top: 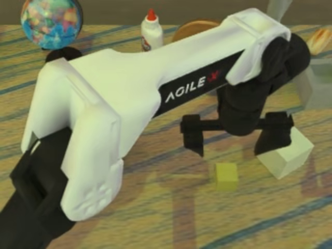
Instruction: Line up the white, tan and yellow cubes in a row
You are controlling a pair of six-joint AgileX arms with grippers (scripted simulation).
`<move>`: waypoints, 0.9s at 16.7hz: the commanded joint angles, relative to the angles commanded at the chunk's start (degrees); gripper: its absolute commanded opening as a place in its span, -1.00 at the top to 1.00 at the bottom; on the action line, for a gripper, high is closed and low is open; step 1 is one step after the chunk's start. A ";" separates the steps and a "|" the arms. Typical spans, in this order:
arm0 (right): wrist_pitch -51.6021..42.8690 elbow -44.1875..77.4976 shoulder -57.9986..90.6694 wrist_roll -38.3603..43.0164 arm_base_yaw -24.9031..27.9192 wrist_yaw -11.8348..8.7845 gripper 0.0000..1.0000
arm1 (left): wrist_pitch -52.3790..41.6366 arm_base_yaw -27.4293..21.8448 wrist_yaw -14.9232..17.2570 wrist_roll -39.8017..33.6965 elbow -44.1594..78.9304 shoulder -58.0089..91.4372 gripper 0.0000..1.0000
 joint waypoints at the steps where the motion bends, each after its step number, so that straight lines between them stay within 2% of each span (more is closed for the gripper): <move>1: 0.00 0.00 0.00 0.00 0.00 0.00 -1.00 | -0.05 0.01 0.00 0.00 0.05 -0.02 -1.00; 4: 0.00 0.00 0.00 0.00 0.00 0.00 -1.00 | 0.11 -0.28 0.01 0.10 -0.10 0.14 -1.00; 7: 0.00 0.00 0.00 0.00 0.00 0.00 -1.00 | 0.93 1.17 0.05 3.81 -2.04 -0.98 -1.00; 11: 0.00 0.00 0.00 0.00 0.00 0.00 -1.00 | 3.55 6.28 0.28 16.17 -8.47 -4.61 -1.00; 15: 0.00 0.00 0.00 0.00 0.00 0.00 -1.00 | 7.03 13.49 0.77 34.29 -17.97 -9.69 -1.00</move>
